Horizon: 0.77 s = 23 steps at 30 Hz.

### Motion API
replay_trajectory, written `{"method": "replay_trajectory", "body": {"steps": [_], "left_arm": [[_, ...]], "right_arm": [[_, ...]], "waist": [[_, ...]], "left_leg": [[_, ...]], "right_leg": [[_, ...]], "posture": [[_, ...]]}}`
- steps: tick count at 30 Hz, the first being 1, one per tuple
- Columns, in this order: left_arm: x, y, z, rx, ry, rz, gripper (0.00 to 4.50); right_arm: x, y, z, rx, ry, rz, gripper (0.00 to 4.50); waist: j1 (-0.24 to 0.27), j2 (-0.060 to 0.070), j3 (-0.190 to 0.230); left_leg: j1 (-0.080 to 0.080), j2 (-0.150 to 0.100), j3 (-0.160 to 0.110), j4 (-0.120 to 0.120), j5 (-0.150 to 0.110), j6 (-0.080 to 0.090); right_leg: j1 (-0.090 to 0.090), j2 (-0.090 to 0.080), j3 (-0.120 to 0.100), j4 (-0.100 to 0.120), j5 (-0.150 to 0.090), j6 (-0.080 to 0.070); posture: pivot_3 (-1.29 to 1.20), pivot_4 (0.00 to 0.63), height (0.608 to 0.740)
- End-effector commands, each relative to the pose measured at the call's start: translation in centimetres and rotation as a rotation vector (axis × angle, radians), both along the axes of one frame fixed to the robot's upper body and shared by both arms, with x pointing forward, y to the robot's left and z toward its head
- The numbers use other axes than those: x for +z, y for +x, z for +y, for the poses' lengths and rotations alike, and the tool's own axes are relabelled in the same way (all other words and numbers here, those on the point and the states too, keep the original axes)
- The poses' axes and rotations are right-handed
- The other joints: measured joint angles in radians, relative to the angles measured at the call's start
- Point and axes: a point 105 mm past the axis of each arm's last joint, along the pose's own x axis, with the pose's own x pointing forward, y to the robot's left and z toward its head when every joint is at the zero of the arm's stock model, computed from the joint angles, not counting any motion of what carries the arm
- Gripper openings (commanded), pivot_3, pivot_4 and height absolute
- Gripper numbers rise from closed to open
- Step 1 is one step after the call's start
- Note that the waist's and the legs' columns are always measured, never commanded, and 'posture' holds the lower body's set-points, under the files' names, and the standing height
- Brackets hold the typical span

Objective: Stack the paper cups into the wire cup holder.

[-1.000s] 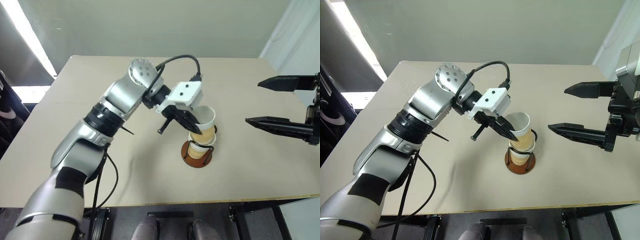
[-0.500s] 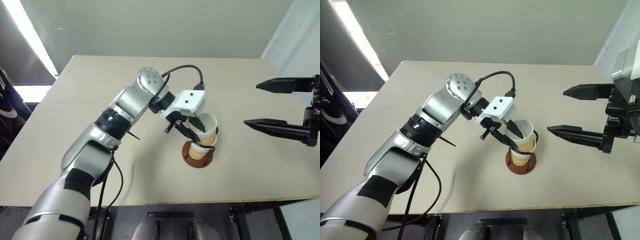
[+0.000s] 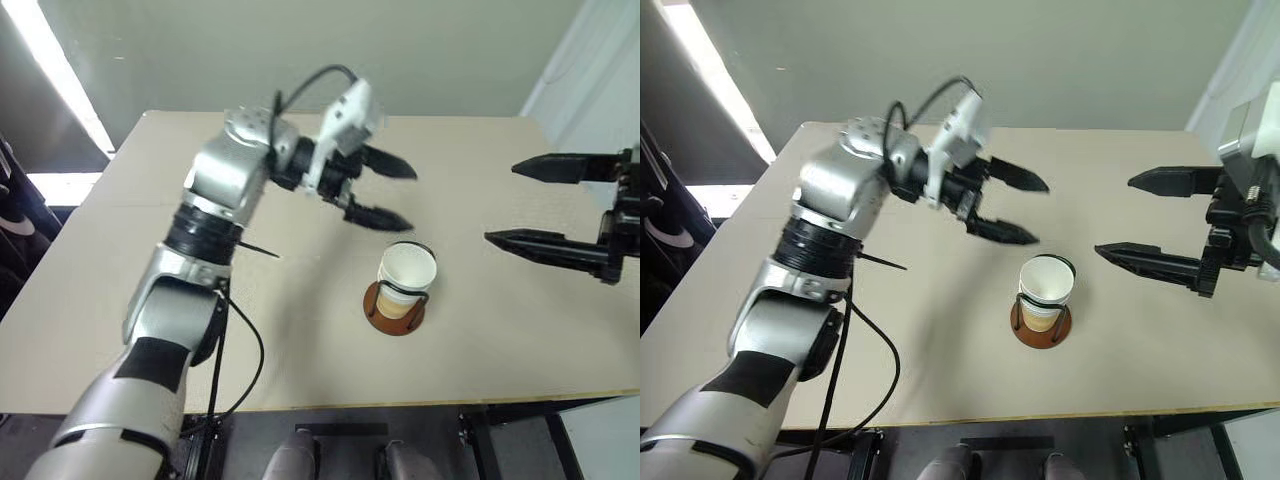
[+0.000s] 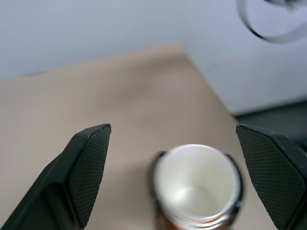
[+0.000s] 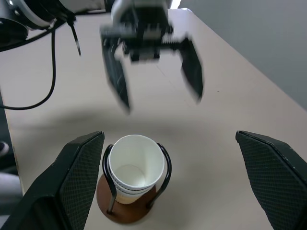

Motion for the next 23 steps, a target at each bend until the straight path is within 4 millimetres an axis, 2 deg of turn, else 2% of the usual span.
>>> {"method": "replay_trajectory", "body": {"steps": [1, 5, 9, 15, 17, 21, 23], "left_arm": [[0.9, 1.0, 2.8, 0.161, -0.130, 0.012, 4.46], [-0.8, 2.4, 6.3, 0.379, -0.227, 0.074, 4.46], [-2.4, 3.5, 8.9, 0.569, -0.297, 0.110, 4.46], [-7.3, 6.1, 16.3, 1.054, -0.404, 0.139, 4.46], [-8.9, 6.6, 18.5, 1.200, -0.425, 0.123, 4.46], [-11.8, 6.8, 21.5, 1.397, -0.463, 0.116, 4.46], [-13.1, 6.7, 22.8, 1.491, -0.493, 0.124, 4.46]], "right_arm": [[-0.8, 1.7, -1.1, -0.073, 0.026, -0.021, 4.50], [-2.1, 4.3, -2.9, -0.162, 0.124, -0.012, 4.50], [-3.5, 6.9, -4.5, -0.265, 0.205, -0.016, 4.50], [-9.1, 13.7, -8.4, -0.599, 0.394, -0.015, 4.50], [-11.0, 14.8, -9.0, -0.666, 0.455, 0.003, 4.50], [-12.4, 16.2, -10.3, -0.802, 0.677, 0.009, 4.50], [-13.7, 16.7, -10.4, -0.853, 0.709, 0.009, 4.50]], "waist": [[-0.002, 0.000, 0.000], [-0.003, 0.000, 0.000], [-0.001, 0.000, 0.000], [-0.021, 0.000, -0.001], [-0.022, 0.001, 0.000], [-0.022, 0.001, 0.000], [-0.023, 0.001, 0.000]], "left_leg": [[0.000, 0.000, 0.000, 0.000, 0.000, 0.000], [0.001, 0.000, 0.001, 0.001, 0.000, 0.000], [0.003, 0.000, 0.001, 0.004, 0.001, 0.000], [0.018, 0.000, 0.001, 0.000, 0.001, 0.000], [0.019, 0.000, 0.001, -0.001, 0.001, 0.000], [0.018, 0.000, 0.001, -0.002, 0.002, 0.000], [0.018, -0.001, 0.001, -0.002, 0.002, 0.000]], "right_leg": [[0.000, 0.000, 0.000, 0.001, 0.000, 0.000], [0.000, 0.000, 0.001, 0.002, 0.000, 0.000], [0.001, 0.000, 0.001, 0.004, 0.000, 0.001], [0.014, 0.000, 0.002, 0.002, 0.000, 0.001], [0.014, 0.001, 0.002, 0.002, 0.001, 0.000], [0.012, 0.001, 0.002, 0.003, 0.001, -0.002], [0.012, 0.001, 0.002, 0.002, 0.001, -0.002]], "posture": [[0.00, 0.150, 0.740], [0.00, 0.150, 0.740], [0.00, 0.150, 0.740], [0.00, 0.150, 0.740], [0.00, 0.150, 0.740], [0.00, 0.150, 0.740], [0.00, 0.150, 0.740]]}}
